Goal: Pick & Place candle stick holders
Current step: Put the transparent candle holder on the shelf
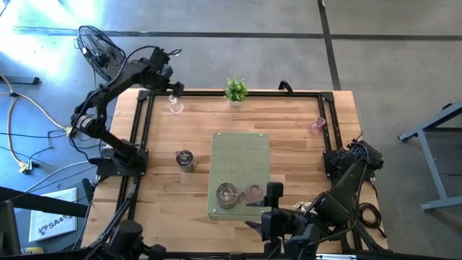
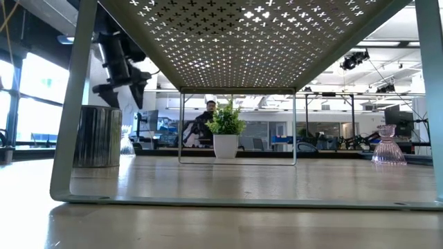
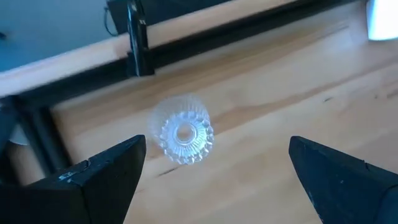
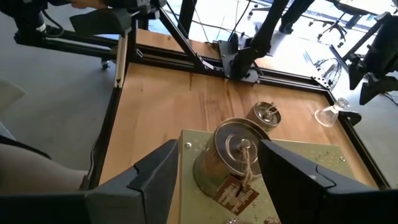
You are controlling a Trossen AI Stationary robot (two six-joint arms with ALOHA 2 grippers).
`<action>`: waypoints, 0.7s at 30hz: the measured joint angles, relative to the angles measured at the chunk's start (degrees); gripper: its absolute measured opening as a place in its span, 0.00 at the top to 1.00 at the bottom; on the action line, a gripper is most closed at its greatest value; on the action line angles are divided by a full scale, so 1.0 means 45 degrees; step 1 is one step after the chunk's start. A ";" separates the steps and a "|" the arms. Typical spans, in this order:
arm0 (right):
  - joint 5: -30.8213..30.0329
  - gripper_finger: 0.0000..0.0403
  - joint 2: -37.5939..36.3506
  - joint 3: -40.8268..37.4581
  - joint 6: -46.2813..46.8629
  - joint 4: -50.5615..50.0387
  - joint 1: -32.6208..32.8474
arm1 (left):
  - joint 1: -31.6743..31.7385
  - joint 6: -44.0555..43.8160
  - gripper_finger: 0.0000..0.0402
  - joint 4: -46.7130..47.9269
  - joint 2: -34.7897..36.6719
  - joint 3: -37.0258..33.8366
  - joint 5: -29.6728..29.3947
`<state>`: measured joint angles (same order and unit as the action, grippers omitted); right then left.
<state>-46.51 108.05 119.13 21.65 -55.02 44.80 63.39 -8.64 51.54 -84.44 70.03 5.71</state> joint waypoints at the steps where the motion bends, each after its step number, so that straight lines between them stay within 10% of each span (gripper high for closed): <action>1: -0.0011 0.46 0.0000 0.0000 0.0001 0.0001 0.0000 | -0.0007 0.0023 0.03 0.0067 0.0004 0.0147 -0.0227; 21: -0.0011 0.46 0.0511 0.0000 -0.0051 -0.0001 0.0058 | 0.0561 0.0908 0.03 0.0915 -0.1370 0.0435 0.0561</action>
<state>-46.57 110.35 119.13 21.42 -55.03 45.06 65.91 -4.56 55.66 -90.61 71.99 8.23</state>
